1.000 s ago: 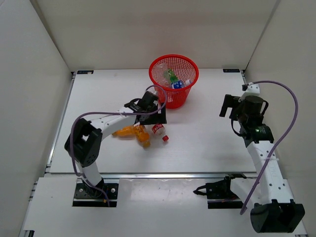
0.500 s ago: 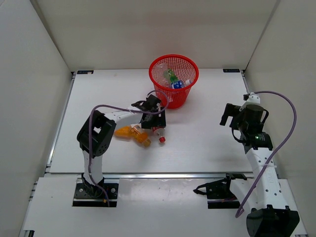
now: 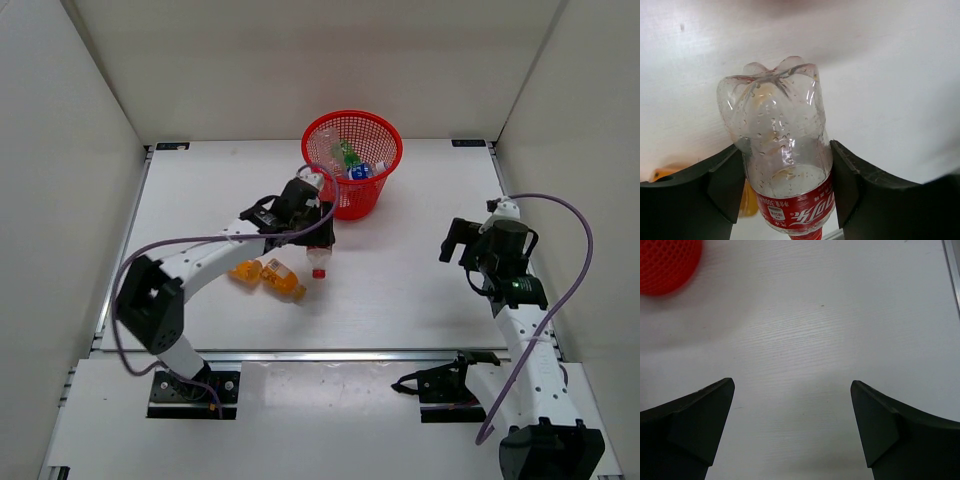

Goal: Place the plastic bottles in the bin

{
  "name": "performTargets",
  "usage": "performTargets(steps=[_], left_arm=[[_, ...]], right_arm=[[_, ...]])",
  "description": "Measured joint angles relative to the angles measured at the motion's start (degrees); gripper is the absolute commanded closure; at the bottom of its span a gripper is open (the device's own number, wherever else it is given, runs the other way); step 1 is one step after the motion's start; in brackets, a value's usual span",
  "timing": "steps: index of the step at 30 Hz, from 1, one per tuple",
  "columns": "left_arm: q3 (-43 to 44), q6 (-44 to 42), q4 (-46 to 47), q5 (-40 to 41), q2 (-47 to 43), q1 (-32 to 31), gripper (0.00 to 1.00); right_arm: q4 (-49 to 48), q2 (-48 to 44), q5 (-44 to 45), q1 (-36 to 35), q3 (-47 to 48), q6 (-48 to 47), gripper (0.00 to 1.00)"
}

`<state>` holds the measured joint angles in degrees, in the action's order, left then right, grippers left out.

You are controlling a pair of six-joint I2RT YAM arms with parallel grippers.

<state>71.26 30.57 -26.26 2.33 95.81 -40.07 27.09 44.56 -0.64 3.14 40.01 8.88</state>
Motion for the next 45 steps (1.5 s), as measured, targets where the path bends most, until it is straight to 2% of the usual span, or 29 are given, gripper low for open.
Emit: performTargets(steps=[3,8,11,15,17,21,23,29,31,33,37,41,45], left_arm=[[3.0,-2.5,-1.0,0.6,-6.7,-0.7,0.52],[13.7,-6.3,3.0,3.0,-9.7,0.5,0.44],[25.0,-8.7,5.9,4.2,-4.3,1.1,0.43],[46.0,-10.4,8.2,4.3,10.1,2.0,0.39],[52.2,-10.8,9.0,4.3,16.0,2.5,0.29],[53.5,-10.8,9.4,3.7,22.9,3.9,0.13],[53.7,-10.9,9.0,3.7,25.8,4.3,0.02],[55.1,-11.6,4.4,3.5,28.9,4.6,0.02],[53.4,-12.1,3.7,3.4,26.7,4.3,0.02],[47.3,-12.3,4.2,3.3,21.0,4.2,0.01],[27.2,-12.7,5.0,5.4,2.5,4.0,0.02],[5.8,-9.8,5.4,10.3,-17.9,4.6,0.01],[-12.5,-2.8,-1.2,15.3,-32.6,6.7,0.02]], right_arm=[[-0.8,1.1,-1.4,0.0,0.0,-0.1,0.01],[-1.1,2.2,-1.8,-2.5,0.0,-0.1,0.01],[-1.1,2.2,-2.1,-4.0,0.0,-0.1,0.00],[-1.1,2.2,-3.3,-4.5,0.0,0.0,0.01],[-1.2,2.1,-3.5,-4.6,0.0,0.0,0.00],[-1.8,1.2,-4.9,-5.1,0.0,0.0,0.01],[-2.0,0.7,-5.7,-6.0,0.2,0.0,0.01],[-2.3,1.2,-3.8,-13.1,2.0,-1.2,0.00],[-2.5,1.6,-2.0,-17.4,2.5,-2.1,0.01],[-3.1,2.5,-0.5,-22.0,2.9,-3.1,0.01],[-5.4,7.2,0.9,-31.1,4.1,-5.2,0.01],[-8.2,16.2,1.6,-39.6,7.0,-6.8,0.01],[-12.8,25.3,-0.5,-44.5,9.2,-7.5,0.01]])
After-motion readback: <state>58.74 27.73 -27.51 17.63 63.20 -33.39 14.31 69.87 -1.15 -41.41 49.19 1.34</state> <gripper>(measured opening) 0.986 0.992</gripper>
